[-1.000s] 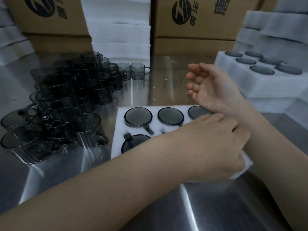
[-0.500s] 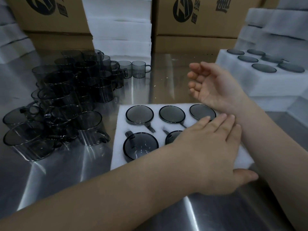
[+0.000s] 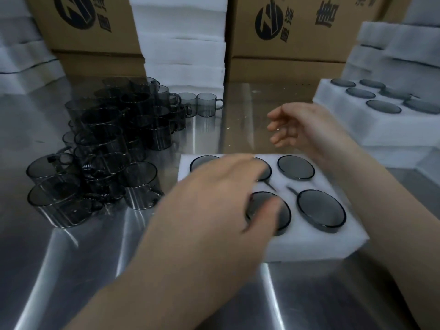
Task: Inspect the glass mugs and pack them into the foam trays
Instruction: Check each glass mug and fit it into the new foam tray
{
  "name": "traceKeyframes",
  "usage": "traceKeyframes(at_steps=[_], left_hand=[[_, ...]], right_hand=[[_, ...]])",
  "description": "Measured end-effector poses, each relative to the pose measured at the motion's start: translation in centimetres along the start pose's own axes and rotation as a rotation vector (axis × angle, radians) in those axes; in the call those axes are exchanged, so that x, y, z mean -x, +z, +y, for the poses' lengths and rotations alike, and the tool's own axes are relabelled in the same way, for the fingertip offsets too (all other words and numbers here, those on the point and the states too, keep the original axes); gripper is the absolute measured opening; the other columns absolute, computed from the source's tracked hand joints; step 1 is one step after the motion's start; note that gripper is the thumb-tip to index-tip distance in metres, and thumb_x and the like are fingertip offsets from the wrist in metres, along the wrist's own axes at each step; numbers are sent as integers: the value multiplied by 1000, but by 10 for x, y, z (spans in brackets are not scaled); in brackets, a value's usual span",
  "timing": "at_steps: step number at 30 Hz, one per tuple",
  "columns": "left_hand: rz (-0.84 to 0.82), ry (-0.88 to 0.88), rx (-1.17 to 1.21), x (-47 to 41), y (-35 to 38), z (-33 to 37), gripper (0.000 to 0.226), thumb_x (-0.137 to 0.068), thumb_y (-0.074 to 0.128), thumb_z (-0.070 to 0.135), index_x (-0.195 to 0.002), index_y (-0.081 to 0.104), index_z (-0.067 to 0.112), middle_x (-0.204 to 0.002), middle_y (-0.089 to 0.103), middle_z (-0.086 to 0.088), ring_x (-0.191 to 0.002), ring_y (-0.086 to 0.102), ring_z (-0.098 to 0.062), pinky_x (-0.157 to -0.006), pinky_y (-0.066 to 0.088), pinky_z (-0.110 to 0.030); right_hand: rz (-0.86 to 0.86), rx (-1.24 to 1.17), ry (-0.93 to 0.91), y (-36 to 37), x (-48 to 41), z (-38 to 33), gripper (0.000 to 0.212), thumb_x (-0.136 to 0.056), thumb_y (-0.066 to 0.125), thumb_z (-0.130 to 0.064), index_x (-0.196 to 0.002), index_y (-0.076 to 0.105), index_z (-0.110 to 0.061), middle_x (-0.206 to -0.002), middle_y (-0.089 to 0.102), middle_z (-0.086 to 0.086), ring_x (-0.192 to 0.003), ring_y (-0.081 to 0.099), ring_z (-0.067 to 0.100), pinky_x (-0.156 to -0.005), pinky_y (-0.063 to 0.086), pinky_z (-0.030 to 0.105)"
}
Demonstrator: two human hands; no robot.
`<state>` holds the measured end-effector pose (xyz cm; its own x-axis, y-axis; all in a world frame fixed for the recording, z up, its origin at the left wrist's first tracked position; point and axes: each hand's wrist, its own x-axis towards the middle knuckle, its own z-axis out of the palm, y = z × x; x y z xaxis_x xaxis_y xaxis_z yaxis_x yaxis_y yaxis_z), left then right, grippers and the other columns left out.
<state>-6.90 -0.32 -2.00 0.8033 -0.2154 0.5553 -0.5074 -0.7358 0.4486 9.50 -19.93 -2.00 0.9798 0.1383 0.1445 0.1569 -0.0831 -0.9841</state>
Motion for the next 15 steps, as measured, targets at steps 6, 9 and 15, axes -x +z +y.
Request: traceKeyframes(at_steps=[6, 9, 15], left_hand=[[-67, -577, 185, 52, -8, -44, 78, -26, 70, 61, -102, 52, 53, -106, 55, 27, -106, 61, -11, -94, 49, -36], [-167, -527, 91, 72, -2, -45, 87, -37, 58, 76, -121, 55, 50, -105, 65, 21, -107, 57, -5, -96, 45, -34], [-16, -548, 104, 55, 8, -38, 52, -41, 44, 81, -92, 40, 73, -88, 55, 35, -82, 57, 5, -67, 38, -13]], right_hand=[[-262, 822, 334, -21, 10, -9, 45, -83, 58, -61, -94, 73, -19, -94, 74, -4, -80, 67, 12, -71, 51, 29], [-478, 817, 539, -35, 21, -19, 69, -60, 58, -74, -105, 71, -23, -101, 76, -4, -95, 72, 20, -85, 58, 47], [-373, 680, 489, -39, 33, -12, 20, -91, 65, -28, -110, 65, -21, -108, 73, 7, -99, 70, 26, -79, 58, 41]])
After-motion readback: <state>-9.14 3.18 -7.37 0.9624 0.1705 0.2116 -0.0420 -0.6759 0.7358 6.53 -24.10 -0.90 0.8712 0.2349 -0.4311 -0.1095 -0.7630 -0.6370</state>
